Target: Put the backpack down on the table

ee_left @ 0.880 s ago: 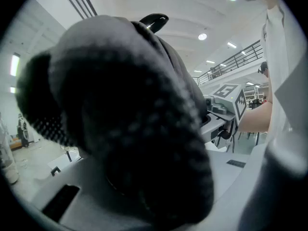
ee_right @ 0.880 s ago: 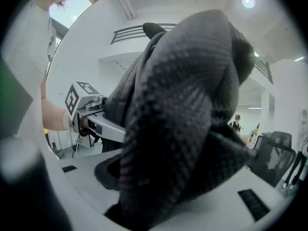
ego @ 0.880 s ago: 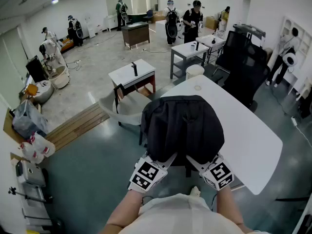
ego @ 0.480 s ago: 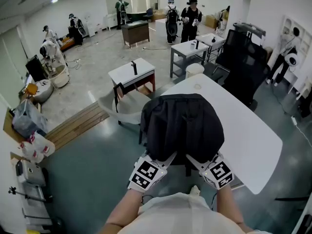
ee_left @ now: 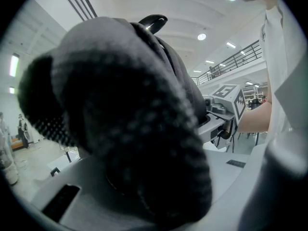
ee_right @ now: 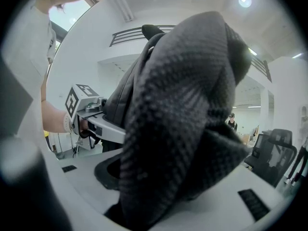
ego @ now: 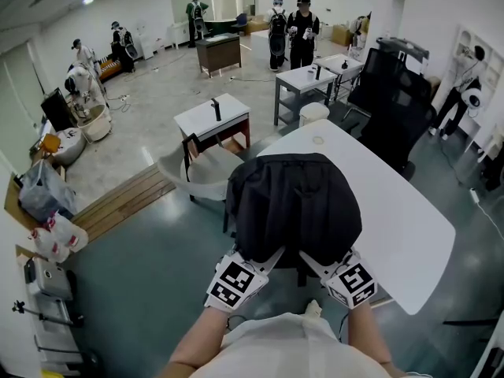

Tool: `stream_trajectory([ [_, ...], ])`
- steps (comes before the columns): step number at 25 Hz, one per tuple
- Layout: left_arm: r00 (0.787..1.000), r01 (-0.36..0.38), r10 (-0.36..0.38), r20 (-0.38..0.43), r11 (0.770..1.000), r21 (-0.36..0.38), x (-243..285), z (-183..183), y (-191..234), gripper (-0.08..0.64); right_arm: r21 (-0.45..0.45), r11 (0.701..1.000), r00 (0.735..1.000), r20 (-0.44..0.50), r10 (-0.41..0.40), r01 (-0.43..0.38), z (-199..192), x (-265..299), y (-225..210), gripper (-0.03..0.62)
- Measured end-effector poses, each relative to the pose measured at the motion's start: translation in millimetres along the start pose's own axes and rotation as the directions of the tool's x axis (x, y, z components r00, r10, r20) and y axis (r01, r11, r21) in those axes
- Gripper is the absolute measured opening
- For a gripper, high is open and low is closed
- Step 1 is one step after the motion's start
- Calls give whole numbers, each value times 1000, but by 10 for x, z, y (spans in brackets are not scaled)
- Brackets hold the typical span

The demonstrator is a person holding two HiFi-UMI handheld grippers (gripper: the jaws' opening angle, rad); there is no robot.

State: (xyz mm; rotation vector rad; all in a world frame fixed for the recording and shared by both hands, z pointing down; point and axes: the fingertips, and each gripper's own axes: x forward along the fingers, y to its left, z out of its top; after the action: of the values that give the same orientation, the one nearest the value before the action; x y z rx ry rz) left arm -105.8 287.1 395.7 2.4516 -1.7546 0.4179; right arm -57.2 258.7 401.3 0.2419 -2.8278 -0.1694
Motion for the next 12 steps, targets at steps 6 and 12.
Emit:
stream_trajectory([
  [6, 1000, 0, 0, -7, 1000, -9, 47, -14, -36, 124, 5, 1000, 1000, -6, 8, -8, -40, -33, -33, 221],
  [12, 1000, -7, 7, -10, 1000, -16, 206, 30, -36, 124, 10, 1000, 1000, -3, 14, -14, -81, -48, -198, 219],
])
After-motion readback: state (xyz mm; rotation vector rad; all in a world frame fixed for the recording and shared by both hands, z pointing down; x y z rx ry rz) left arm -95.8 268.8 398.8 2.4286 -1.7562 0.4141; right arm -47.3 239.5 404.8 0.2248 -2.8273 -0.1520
